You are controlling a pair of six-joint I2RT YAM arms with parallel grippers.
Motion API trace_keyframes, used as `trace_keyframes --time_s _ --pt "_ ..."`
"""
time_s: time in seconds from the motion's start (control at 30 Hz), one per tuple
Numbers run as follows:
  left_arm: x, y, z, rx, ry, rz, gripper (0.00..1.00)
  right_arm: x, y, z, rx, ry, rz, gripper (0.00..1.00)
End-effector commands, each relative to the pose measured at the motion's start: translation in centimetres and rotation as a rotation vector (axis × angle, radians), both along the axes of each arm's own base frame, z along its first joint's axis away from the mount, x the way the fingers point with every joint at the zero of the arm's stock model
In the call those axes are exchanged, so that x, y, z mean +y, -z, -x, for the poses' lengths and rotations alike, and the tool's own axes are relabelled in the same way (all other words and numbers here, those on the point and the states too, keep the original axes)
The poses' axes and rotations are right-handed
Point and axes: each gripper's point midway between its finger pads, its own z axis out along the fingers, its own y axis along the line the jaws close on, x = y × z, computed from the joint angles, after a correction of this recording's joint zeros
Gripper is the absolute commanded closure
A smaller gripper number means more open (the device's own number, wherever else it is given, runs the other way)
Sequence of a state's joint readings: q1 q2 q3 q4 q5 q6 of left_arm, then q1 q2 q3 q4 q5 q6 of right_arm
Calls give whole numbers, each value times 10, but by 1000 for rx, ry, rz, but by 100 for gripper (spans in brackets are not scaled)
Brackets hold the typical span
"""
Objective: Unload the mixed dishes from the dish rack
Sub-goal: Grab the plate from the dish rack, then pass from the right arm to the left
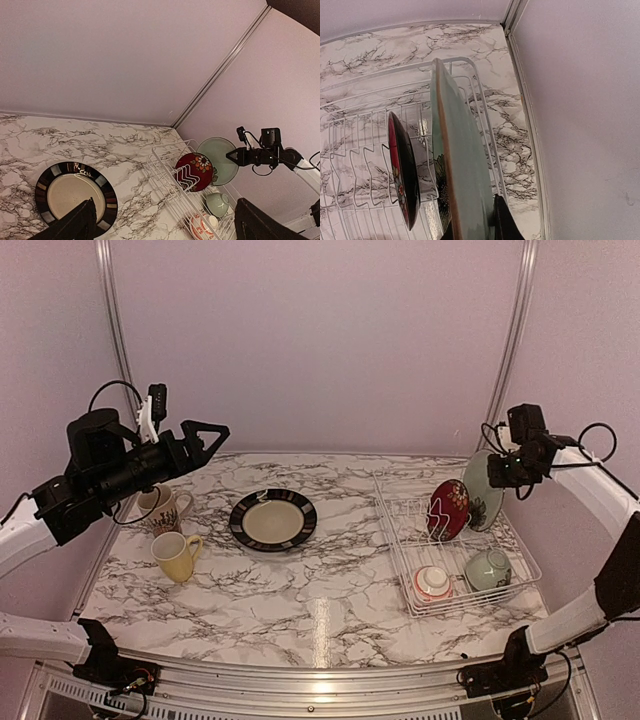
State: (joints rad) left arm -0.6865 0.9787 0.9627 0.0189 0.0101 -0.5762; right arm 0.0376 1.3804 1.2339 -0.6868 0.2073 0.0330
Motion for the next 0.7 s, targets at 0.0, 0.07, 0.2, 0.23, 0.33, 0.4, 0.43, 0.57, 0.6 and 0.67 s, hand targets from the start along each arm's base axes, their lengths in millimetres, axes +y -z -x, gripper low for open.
trace_keyframes --time_s 0.0,0.07,0.2,0.23,0.33,0.4,0.43,0.57,0.6,0.67 --pt "-1 -11 -3 -18 -2 27 1 -14 -85 -5 -242 93 46 100" --pt "-2 -9 -4 -12 -4 25 1 -14 -95 -1 -268 98 49 100" --pt "-4 -5 -7 3 -5 27 1 -14 -115 8 -319 99 45 100" --pt "-5 -3 -8 9 -4 28 1 -13 -118 9 -326 97 41 100" --pt "-8 -1 -9 19 3 30 1 -10 -138 17 -378 84 28 100" --pt "-10 0 -10 24 9 32 1 -3 -151 21 -419 58 -1 100" --pt "-11 0 -10 28 10 36 1 1 -157 23 -436 40 -23 100" --pt "-16 2 -13 48 19 53 1 24 -177 26 -498 -52 -139 100" --pt "-17 2 -14 54 23 58 1 33 -183 27 -519 -92 -181 100" --pt "-22 2 -15 66 36 68 1 55 -200 29 -585 -184 -279 100"
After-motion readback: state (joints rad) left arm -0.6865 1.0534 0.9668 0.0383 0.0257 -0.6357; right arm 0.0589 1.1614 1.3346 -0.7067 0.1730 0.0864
